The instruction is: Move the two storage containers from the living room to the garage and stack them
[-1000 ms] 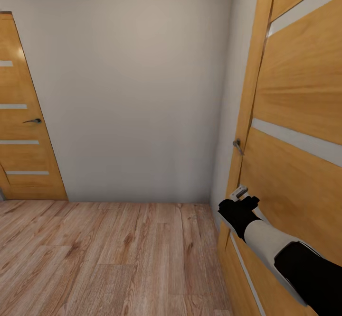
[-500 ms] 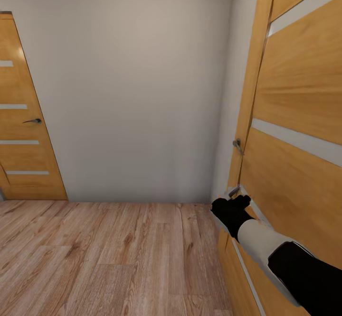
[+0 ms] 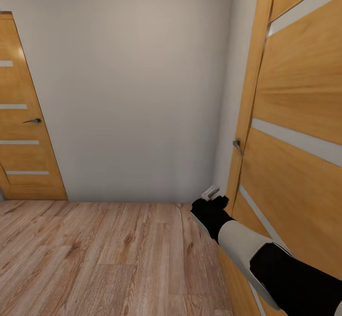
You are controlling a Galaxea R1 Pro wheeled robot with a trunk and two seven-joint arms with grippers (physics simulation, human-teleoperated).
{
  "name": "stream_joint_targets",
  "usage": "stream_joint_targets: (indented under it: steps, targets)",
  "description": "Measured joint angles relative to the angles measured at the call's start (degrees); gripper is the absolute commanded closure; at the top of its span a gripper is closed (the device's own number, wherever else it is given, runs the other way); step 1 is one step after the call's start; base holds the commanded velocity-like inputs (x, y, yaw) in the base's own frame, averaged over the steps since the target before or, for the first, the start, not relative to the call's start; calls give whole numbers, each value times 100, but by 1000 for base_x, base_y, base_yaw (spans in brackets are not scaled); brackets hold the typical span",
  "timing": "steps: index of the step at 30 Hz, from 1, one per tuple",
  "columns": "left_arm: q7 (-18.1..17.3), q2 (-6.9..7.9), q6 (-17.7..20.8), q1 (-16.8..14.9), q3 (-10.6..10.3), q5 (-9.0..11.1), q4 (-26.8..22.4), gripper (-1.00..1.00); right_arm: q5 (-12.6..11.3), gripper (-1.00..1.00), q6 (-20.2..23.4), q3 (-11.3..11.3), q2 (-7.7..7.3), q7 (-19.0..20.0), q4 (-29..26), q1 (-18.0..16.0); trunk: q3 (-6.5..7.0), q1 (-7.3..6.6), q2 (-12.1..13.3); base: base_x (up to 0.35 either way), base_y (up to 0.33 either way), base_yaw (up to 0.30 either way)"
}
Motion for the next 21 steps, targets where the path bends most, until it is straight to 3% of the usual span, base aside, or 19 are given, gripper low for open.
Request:
stream_joint_targets:
  steps: [3, 5, 6, 9, 13, 17, 21]
  targets:
    - [0, -3, 0, 0, 0, 0, 0, -100, -315, -100, -174, -23, 0, 195, 1, 2, 0, 0, 0, 0, 0, 0]
    - [0, -4, 0, -1, 0, 1, 0, -100, -650, -100, -326, -29, 0, 472, 27, 3, 0, 0, 0, 0, 0, 0]
    - [0, -3, 0, -1, 0, 1, -1, -100, -864, -100, -421, -32, 0, 721, 56, 13, 0, 0, 0, 0, 0, 0]
    - [0, -2, 0, -2, 0, 2, -1, -100, -1143, -100, -651, -32, 0, 1322, 110, 66, 0, 0, 0, 0, 0, 0]
    - [0, -2, 0, -1, 0, 2, -1, -100, -1273, -100, -1287, 11, 0, 1947, 423, 180, -1, 0, 0, 0, 0, 0]
    - [0, -1, 0, 0, 0, 2, 1, -100, -1296, -100, -1897, 21, 0, 2179, 767, 386, -1, 0, 0, 0, 0, 0]
    - [0, 0, 0, -1, 0, 3, 3, -100, -1305, -100, -2201, 29, 0, 2332, 939, 618, -1, 0, 0, 0, 0, 0]
